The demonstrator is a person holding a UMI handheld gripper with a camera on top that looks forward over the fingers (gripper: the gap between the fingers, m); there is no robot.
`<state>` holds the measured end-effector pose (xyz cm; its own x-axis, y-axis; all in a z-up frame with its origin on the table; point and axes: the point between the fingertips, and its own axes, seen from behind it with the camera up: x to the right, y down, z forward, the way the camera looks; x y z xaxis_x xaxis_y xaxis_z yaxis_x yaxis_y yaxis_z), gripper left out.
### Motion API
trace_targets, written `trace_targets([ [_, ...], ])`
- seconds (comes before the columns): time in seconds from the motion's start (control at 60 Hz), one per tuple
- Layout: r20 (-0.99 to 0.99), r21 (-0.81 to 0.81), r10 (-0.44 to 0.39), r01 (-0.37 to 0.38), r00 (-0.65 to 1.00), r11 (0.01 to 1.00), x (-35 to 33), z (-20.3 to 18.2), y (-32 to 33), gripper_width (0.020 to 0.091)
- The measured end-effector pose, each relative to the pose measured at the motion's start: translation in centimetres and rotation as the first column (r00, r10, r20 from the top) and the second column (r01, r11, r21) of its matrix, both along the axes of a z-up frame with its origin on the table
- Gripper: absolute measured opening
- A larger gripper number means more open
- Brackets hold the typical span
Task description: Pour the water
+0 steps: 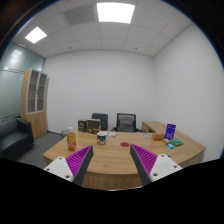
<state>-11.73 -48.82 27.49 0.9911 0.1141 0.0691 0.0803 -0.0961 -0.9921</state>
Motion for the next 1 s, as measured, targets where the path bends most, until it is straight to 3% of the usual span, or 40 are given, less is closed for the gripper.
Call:
trace_targets([
  [0.3,-0.060,-0.041,0.088,-0.091,0.994,0.995,-4.2,-3.3,2.7,0.0824],
  [0.683,-0.109,-0.092,0.262,-0.272,0.959,0.958,-24.6,-12.6,18.2,0.0822],
  [0.817,-0.094,-0.130,0.239,-0.250,0.966,0.959,-30.6,-15.7,25.9,0.0825],
  [1.0,-0.022,-0.123,0.153,-0.154,0.988,0.980,-33.4,-17.8,33.3,0.0826],
])
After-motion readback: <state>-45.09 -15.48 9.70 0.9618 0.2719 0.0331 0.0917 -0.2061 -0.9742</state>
